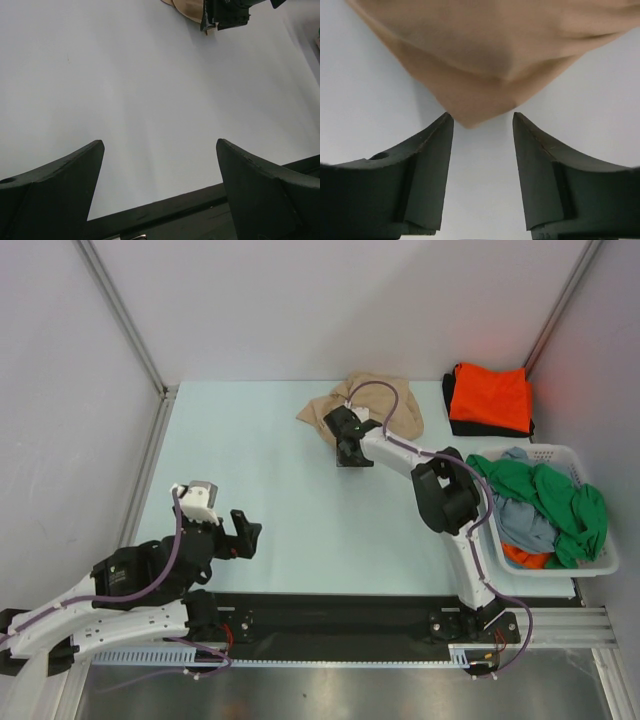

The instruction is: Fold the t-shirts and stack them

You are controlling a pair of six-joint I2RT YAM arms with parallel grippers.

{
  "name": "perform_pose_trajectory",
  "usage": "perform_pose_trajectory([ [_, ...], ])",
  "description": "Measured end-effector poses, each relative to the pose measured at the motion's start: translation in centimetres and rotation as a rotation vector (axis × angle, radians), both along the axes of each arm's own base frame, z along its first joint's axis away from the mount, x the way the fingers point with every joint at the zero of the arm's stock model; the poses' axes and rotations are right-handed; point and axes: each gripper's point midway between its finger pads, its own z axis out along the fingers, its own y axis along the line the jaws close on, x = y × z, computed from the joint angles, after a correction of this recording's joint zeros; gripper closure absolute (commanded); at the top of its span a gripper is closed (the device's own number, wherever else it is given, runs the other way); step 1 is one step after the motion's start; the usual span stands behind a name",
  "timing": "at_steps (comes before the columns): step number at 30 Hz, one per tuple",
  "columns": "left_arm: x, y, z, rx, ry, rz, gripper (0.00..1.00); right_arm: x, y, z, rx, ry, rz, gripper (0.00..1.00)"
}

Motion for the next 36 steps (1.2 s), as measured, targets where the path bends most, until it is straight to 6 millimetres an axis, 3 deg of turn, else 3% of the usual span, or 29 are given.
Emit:
perform_pose_trajectory([
  [1, 0.0, 0.0, 0.0, 0.0, 0.0, 0.0, 0.0, 0.2, -0.3, 0.0, -0.008, -0.005, -0.006, 0.58],
  [2, 0.0, 0.0, 0.0, 0.0, 0.0, 0.0, 0.0, 0.3, -0.6, 0.1, -0.018, -0.007, -0.012, 0.75],
  [4, 0.0, 0.0, 0.0, 0.001, 0.0, 0.0, 0.0, 0.5, -1.2, 0.1, -0.035, -0.01, -0.017, 0.95],
  [5, 0.0, 0.0, 0.0, 0.001, 0.001, 0.0, 0.0, 0.6, -1.6, 0.1, -0.04, -0.011, -0.023, 1.0],
  [8, 0.0, 0.0, -0.1, 0.005, 0.002, 0.001, 0.0, 0.4, -2.5, -0.5, -0.051, -0.001, -0.041, 1.0],
  [11, 0.3, 0.0, -0.3, 0.023, 0.009, 0.018, 0.0, -1.5, -3.9, -0.7, -0.063, 0.016, -0.046, 1.0],
  [16, 1.5, -0.4, -1.4, 0.09, 0.043, 0.071, 0.0, -9.4, -8.3, 1.8, -0.094, 0.053, -0.083, 1.0],
  [17, 1.7, -0.8, -1.6, 0.094, 0.051, 0.072, 0.0, -11.0, -9.2, 2.6, -0.082, 0.05, -0.097, 0.96],
  [18, 2.0, -1.3, -1.8, 0.091, 0.058, 0.073, 0.0, -12.6, -9.9, 3.4, -0.056, 0.038, -0.115, 0.81],
  [19, 2.3, -1.8, -2.1, 0.088, 0.07, 0.071, 0.0, -14.2, -10.6, 4.0, -0.032, 0.031, -0.132, 0.59],
  [20, 2.7, -2.5, -2.5, 0.081, 0.081, 0.072, 0.0, -15.6, -11.3, 4.4, -0.01, 0.027, -0.143, 0.2],
  [21, 3.2, -3.1, -3.0, 0.08, 0.096, 0.075, 0.0, -16.9, -11.7, 4.7, 0.031, 0.015, -0.152, 0.08],
  [23, 4.4, -4.8, -4.5, 0.072, 0.14, 0.073, 0.0, -19.3, -12.8, 4.3, 0.067, 0.017, -0.163, 0.02],
  [28, 7.5, -8.5, -10.4, 0.073, 0.282, 0.046, 0.01, -23.1, -13.8, 1.9, 0.104, 0.058, -0.173, 0.02],
  [30, 8.8, -9.2, -12.8, 0.061, 0.344, 0.049, 0.03, -24.0, -13.0, 1.8, 0.152, 0.042, -0.147, 0.03],
  [36, 14.5, -9.8, -16.0, -0.034, 0.426, 0.102, 0.07, -24.5, -10.6, 2.3, 0.325, -0.072, -0.061, 0.05],
])
